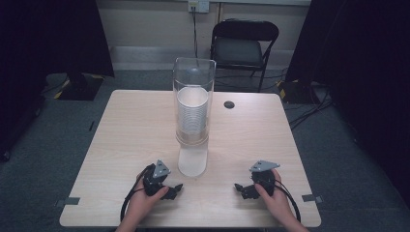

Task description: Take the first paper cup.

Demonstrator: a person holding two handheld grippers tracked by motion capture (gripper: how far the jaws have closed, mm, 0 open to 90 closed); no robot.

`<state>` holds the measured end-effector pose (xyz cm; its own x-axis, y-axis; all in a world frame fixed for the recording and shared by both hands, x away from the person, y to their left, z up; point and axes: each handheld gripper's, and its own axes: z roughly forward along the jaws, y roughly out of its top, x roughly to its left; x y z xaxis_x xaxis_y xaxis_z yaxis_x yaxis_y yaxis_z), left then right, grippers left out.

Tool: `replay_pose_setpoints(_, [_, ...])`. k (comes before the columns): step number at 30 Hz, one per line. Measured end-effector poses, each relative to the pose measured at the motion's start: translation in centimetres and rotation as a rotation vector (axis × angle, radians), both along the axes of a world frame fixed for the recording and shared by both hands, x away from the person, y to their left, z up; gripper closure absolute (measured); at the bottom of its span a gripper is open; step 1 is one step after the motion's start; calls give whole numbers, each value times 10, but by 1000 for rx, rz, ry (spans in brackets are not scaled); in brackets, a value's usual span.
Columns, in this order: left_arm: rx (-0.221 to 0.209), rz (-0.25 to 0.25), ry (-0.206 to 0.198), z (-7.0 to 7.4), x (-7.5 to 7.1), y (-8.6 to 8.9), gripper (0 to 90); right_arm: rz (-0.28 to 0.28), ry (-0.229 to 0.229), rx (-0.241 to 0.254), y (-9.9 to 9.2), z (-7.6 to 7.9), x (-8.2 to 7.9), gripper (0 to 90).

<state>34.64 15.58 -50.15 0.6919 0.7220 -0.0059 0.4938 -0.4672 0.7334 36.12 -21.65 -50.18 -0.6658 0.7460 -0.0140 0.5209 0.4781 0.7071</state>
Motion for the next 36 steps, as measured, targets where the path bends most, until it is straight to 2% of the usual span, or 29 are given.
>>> replay_pose_setpoints(5, [-3, 10, 3, 0, 0, -3, 96, 0, 0, 0, 0, 0, 0, 0])
replay_pose_setpoints(9, [-19, 17, 27, 1, 1, -1, 92, 0, 0, 1, 0, 0, 0, 0])
replay_pose_setpoints(10, [-33, 13, 15, 0, 1, -1, 103, 0, 0, 0, 0, 0, 0, 0])
replay_pose_setpoints(11, [-15, 11, 4, 0, 0, -1, 116, 0, 0, 0, 0, 0, 0, 0])
replay_pose_setpoints(14, [-9, 23, -3, 1, 0, -2, 155, 0, 0, 1, 0, 0, 0, 0])
replay_pose_setpoints(17, [-33, 29, 30, 4, -1, -3, 169, 0, 0, 0, 0, 0, 0, 0])
replay_pose_setpoints(22, [-58, 47, 22, 12, 2, -6, 178, 1, 1, 1, 0, 0, 0, 0])
replay_pose_setpoints(23, [-71, 41, 26, 18, 3, -8, 179, 0, 1, 0, 0, 0, 0, 0])
replay_pose_setpoints(25, [-81, 24, 7, 25, 5, -9, 187, 0, 1, 0, 0, 0, 0, 0])
replay_pose_setpoints(28, [-122, 33, -3, 35, 6, -12, 197, 1, 1, 1, 0, 0, 0, 0])
replay_pose_setpoints(29, [-122, 33, -3, 35, 6, -12, 199, 1, 1, 1, 0, 0, 0, 0])
replay_pose_setpoints(30, [-153, 42, -21, 42, 8, -13, 203, 0, 0, 0, 0, 0, 0, 0])
replay_pose_setpoints(33, [-161, 48, -54, 52, 12, -13, 232, 0, 0, 0, 0, 0, 0, 0])
replay_pose_setpoints(34, [-175, 55, -68, 54, 13, -13, 250, 0, 0, 0, 0, 0, 0, 0])
replay_pose_setpoints(36, [-181, 67, -77, 58, 16, -13, 247, 0, 0, 0, 0, 0, 0, 0])
